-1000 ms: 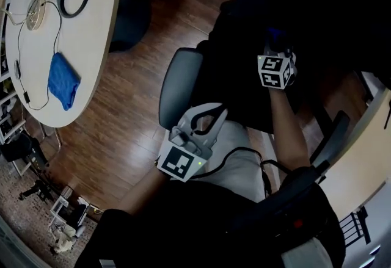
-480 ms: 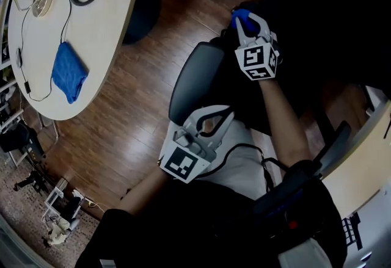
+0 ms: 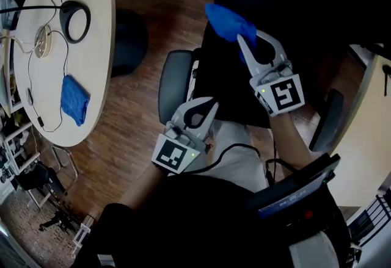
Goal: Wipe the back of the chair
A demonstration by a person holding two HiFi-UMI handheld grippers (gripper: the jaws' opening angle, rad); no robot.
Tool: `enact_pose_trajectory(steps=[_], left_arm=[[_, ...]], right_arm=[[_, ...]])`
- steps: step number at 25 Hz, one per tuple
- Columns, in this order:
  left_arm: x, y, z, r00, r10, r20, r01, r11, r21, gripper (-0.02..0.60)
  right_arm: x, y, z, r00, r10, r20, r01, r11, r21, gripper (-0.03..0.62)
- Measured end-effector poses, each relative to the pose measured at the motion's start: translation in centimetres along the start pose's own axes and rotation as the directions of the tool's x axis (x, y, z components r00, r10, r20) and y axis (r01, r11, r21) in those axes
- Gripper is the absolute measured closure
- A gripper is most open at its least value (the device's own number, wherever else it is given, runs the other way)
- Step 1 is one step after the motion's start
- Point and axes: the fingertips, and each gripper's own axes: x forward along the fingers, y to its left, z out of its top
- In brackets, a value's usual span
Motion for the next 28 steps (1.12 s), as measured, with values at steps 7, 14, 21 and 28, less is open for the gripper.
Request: enact_pose_trajectory(steps=[7,14,21,28], left_arm=[[0.3,-2.9,12.3,0.994,-0.03,0.107,0.009,0.981,0.192,0.575],[-0.3,-11.6,17.4,0.983,-0.166,0.074,0.143,0.959,0.244,0.575],[-0.7,-10.8,19.3,0.982,-0.181,0.061,0.158,0.949,0.274,0.575],[-1.4,-11.2,19.4,0.961,-0.264,0.086,0.245,0.952,0.183,0.575]], right_arm=[[-17.5,-1.5,12.8,0.973,-0.23,0.031,0.228,0.972,0.05,0.551],[-28.8,-1.6,21.7,0.898,-0.432,0.084,0.435,0.9,-0.027,0.554],[-33.1,2.2,23.5,0.835,-0.53,0.145,0.535,0.845,0.009,0.554],[-34.0,3.0,23.0,0.793,-0.596,0.129,0.599,0.801,0.018,0.554]])
